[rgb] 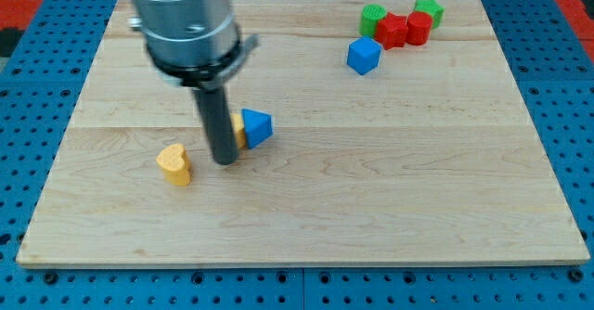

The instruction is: Move the blue triangle to the right of the yellow hexagon

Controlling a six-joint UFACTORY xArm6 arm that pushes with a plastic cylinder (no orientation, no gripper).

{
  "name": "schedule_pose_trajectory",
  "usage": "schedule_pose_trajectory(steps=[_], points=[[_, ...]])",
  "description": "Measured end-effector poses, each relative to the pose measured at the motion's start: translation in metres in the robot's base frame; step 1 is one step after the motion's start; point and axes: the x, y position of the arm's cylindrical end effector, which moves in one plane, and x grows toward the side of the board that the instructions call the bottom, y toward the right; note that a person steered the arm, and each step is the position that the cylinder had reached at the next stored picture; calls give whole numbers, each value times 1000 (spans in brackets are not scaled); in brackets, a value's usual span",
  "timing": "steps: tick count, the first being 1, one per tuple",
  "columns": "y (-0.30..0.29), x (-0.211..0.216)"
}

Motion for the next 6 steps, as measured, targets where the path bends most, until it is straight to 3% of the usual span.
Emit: schedule_pose_trajectory(steps=[1, 2, 3, 4, 6], points=[[20, -50], [3, -93], [2, -83], [1, -41], [98, -68]])
